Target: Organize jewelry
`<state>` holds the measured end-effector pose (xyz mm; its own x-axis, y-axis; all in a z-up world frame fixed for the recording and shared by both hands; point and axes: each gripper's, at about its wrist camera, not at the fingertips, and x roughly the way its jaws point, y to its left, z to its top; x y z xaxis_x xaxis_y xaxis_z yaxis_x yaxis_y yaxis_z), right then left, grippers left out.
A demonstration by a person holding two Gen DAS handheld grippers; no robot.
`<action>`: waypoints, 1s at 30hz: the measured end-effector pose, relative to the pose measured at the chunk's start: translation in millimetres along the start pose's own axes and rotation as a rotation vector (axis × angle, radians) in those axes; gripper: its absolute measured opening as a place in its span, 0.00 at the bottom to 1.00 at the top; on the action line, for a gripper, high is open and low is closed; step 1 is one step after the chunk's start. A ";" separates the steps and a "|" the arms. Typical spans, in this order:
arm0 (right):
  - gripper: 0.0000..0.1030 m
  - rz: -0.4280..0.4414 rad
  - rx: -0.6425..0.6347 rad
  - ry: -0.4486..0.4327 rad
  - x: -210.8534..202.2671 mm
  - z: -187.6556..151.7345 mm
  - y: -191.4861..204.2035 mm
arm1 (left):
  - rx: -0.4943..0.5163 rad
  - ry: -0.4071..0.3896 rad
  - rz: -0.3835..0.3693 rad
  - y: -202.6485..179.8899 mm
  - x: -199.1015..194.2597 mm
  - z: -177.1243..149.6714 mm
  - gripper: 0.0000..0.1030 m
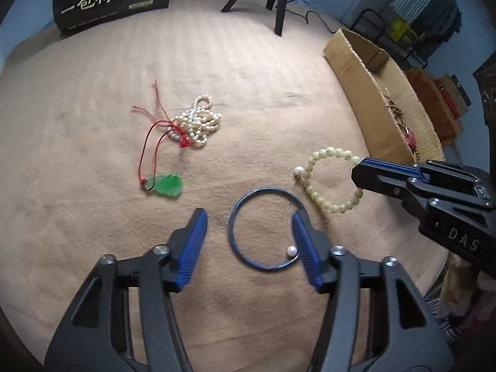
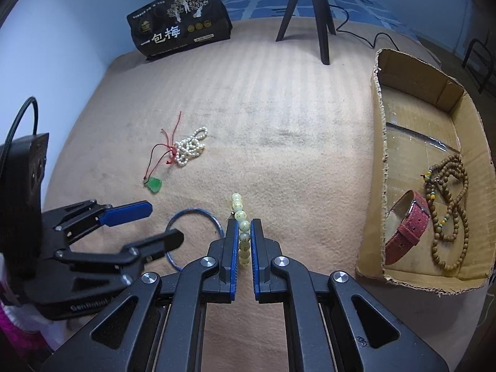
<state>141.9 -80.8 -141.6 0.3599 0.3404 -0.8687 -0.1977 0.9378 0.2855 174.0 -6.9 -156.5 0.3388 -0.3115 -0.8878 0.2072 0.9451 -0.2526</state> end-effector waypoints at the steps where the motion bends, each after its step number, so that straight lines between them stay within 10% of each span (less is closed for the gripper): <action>1: 0.06 0.000 0.005 -0.001 -0.2 0.5 -1.5 | 0.006 0.008 0.001 -2.0 2.1 -0.1 0.59; 12: 0.06 -0.013 0.031 -0.009 -5.4 0.1 -14.6 | 0.020 0.079 0.009 -33.5 30.9 3.4 0.67; 24: 0.06 -0.012 0.032 -0.007 -8.4 -1.1 -23.2 | 0.155 0.066 0.264 -56.9 42.1 -10.4 0.73; 30: 0.06 -0.007 0.028 -0.005 -8.3 -1.6 -21.4 | 0.092 0.070 0.225 -41.6 35.4 -9.2 0.76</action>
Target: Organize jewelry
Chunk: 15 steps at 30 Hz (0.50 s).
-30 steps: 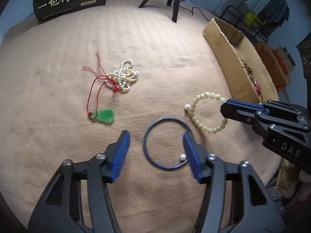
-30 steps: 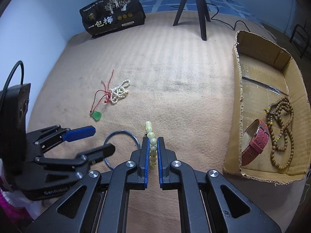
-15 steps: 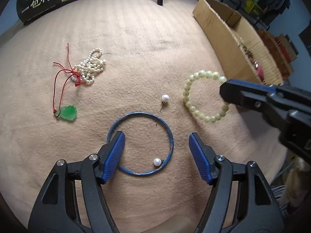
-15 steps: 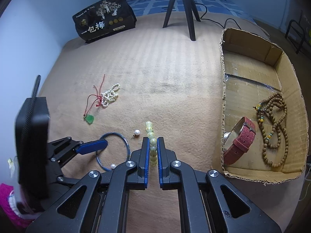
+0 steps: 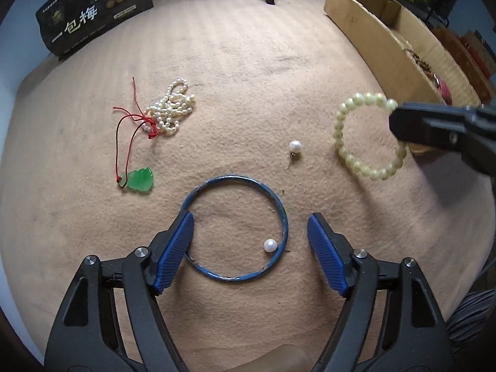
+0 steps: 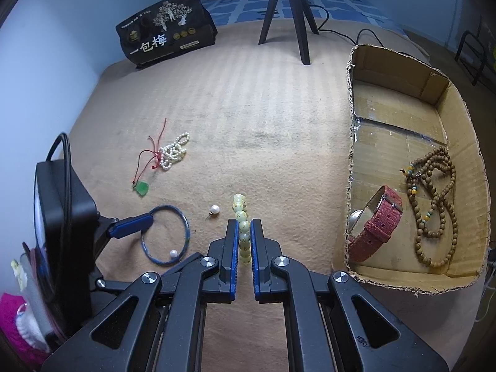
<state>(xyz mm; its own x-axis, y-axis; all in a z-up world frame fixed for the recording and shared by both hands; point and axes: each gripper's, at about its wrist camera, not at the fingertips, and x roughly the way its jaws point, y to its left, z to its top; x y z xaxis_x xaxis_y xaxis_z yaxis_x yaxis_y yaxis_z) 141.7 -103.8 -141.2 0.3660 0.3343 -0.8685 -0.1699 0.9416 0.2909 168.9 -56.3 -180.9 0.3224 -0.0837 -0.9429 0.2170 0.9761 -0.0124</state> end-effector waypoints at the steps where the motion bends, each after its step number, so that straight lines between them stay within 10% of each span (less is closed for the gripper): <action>1: 0.06 0.001 0.001 0.001 0.5 -0.1 0.1 | -0.028 0.004 -0.027 4.7 0.2 1.9 0.76; 15: 0.06 0.007 -0.005 0.001 -0.6 0.7 3.3 | -0.274 0.034 -0.178 64.4 -9.6 13.3 0.76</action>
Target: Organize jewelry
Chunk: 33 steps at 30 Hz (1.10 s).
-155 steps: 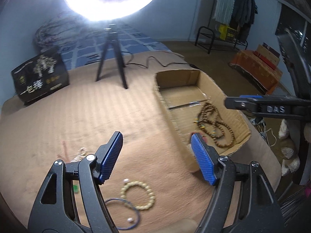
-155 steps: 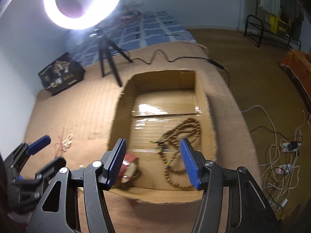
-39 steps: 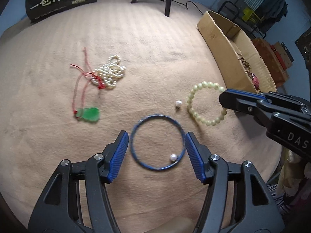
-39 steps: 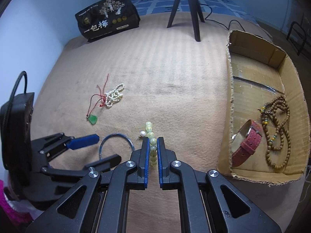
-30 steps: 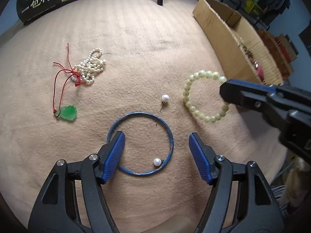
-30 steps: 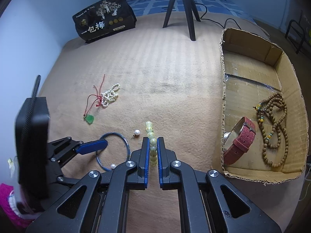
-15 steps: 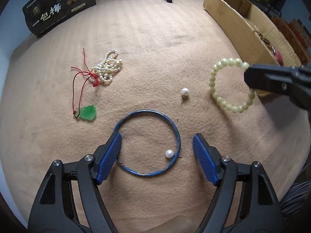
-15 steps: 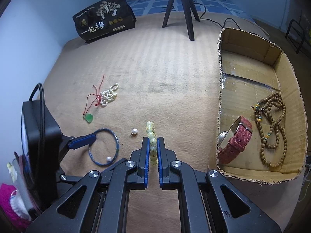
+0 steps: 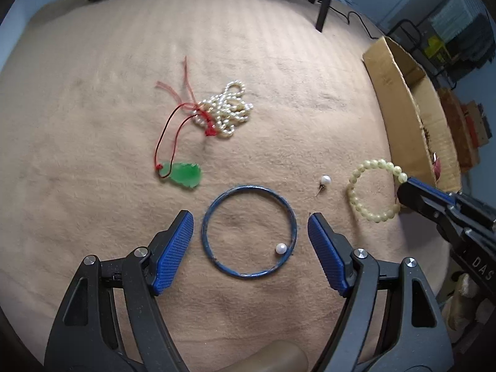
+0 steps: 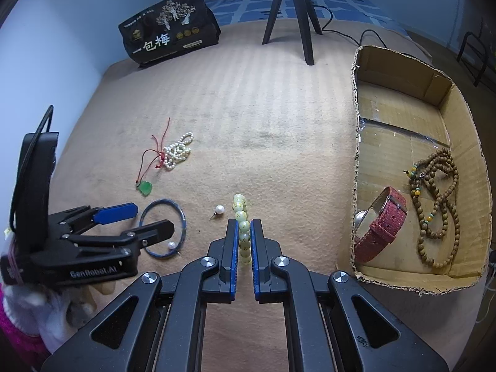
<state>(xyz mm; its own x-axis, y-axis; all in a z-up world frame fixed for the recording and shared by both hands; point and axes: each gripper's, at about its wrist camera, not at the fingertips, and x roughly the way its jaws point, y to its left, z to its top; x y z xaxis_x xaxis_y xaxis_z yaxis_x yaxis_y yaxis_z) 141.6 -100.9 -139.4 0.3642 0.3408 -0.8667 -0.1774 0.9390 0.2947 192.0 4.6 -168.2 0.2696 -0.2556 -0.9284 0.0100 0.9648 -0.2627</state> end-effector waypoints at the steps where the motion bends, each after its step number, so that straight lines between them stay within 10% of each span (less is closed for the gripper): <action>1: 0.06 0.000 0.000 0.000 -0.2 0.0 0.0 | -0.003 0.001 0.003 3.3 0.9 -0.2 0.76; 11: 0.06 0.000 -0.003 0.002 -0.2 0.2 1.7 | -0.010 0.019 -0.036 -3.2 10.9 -0.9 0.81; 24: 0.06 -0.004 -0.006 0.003 -0.5 2.1 2.0 | 0.127 -0.017 0.148 -35.1 30.2 -7.5 0.85; 33: 0.06 -0.006 -0.008 -0.006 -1.5 1.6 2.0 | 0.108 -0.045 0.111 -22.2 19.8 -9.9 0.72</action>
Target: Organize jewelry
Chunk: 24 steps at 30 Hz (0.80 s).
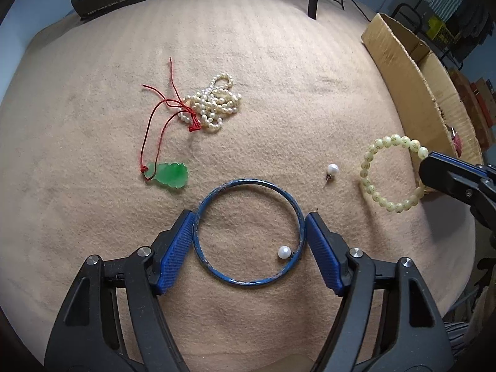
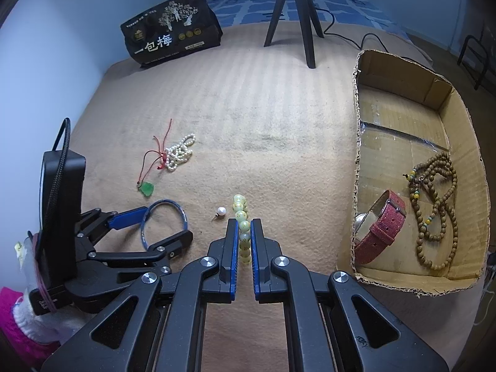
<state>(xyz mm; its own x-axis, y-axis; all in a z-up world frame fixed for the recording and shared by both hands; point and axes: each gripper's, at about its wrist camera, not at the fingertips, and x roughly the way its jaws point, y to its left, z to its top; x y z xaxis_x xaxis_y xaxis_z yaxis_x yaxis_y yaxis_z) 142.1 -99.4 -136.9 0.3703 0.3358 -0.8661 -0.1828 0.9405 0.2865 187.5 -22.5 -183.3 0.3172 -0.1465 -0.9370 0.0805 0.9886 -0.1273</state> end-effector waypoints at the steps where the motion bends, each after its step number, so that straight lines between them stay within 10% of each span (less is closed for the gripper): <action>1: 0.06 0.000 -0.001 -0.001 -0.2 0.0 0.1 | 0.001 -0.004 -0.001 0.7 -1.4 -0.3 0.72; 24: 0.06 -0.024 0.048 -0.211 -73.9 22.7 -34.6 | 0.040 -0.224 -0.124 -46.8 -82.5 36.6 0.72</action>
<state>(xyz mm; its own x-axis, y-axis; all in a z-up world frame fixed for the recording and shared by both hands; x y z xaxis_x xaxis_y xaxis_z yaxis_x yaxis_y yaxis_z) 141.8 -155.6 -73.5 0.5572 0.3118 -0.7696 -0.1297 0.9481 0.2901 192.2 -57.9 -88.2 0.5038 -0.2748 -0.8189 0.1673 0.9612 -0.2196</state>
